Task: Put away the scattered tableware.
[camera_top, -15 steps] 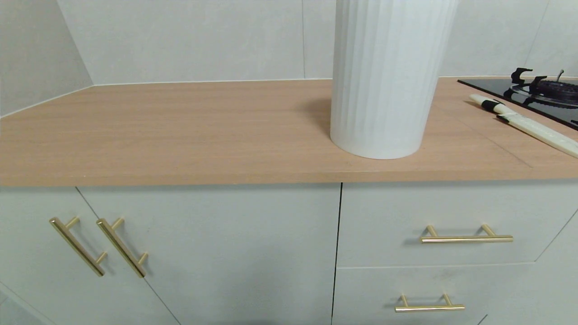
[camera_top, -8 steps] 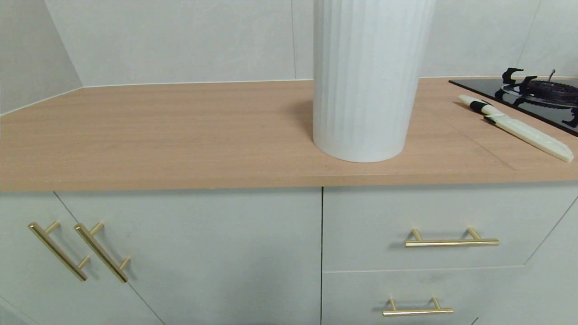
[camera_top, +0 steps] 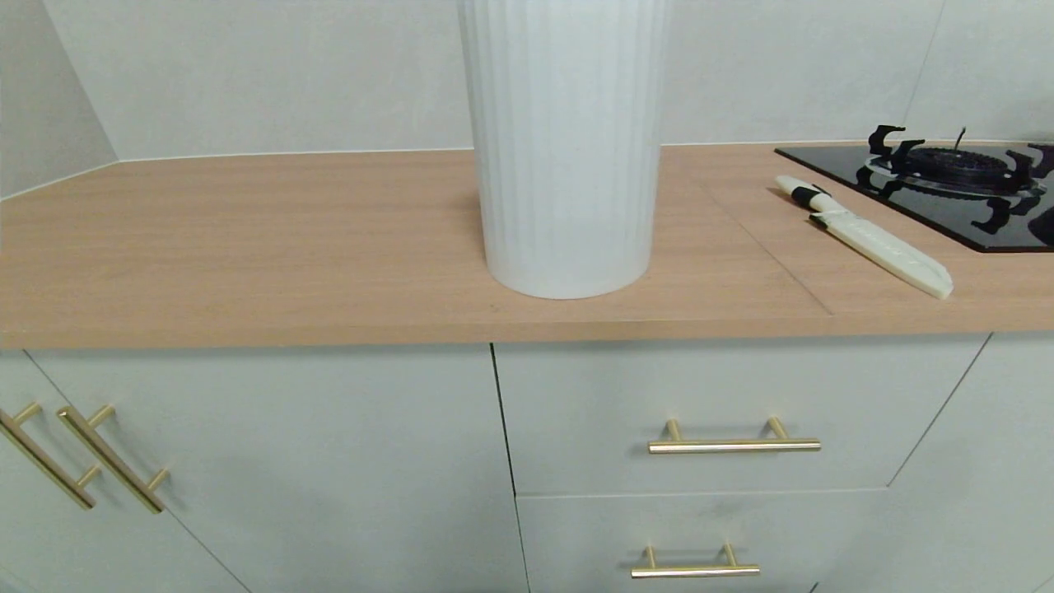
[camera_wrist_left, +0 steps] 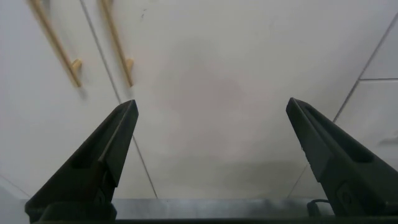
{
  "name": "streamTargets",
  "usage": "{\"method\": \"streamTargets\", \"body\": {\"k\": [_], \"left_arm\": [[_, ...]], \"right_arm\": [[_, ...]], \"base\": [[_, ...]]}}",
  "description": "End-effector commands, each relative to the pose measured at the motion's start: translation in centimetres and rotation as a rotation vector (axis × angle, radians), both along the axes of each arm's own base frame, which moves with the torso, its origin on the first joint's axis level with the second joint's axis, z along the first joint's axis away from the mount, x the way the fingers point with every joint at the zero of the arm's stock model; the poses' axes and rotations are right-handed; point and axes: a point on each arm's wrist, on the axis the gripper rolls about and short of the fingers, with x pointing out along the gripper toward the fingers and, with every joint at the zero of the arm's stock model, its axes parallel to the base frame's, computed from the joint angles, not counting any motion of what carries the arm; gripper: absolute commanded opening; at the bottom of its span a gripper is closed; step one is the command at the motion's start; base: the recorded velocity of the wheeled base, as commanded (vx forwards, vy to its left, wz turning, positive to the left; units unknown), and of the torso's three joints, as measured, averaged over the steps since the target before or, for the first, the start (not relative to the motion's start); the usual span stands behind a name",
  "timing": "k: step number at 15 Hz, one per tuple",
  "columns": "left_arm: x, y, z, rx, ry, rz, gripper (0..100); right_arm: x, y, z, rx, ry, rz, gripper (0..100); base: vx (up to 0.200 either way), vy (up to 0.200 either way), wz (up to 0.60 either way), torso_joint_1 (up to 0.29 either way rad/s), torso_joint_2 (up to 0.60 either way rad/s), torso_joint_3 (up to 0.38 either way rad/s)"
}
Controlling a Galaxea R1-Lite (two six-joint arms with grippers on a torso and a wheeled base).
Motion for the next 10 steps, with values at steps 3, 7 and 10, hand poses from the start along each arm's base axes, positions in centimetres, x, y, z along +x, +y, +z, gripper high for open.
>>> {"method": "streamTargets", "body": {"k": [3,7,10], "left_arm": [[0.01,0.0,0.0,0.0,0.001,0.001,100],[0.01,0.0,0.0,0.0,0.001,0.001,100],[0.01,0.0,0.0,0.0,0.001,0.001,100]], "right_arm": [[0.01,0.0,0.0,0.0,0.002,0.001,100],[0.01,0.0,0.0,-0.002,0.002,0.001,100],[0.01,0.0,0.0,-0.002,0.002,0.001,100]], "base": [[0.0,0.0,0.0,0.0,0.0,0.0],[0.0,0.0,0.0,0.0,0.0,0.0],[0.0,0.0,0.0,0.0,0.0,0.0]]}}
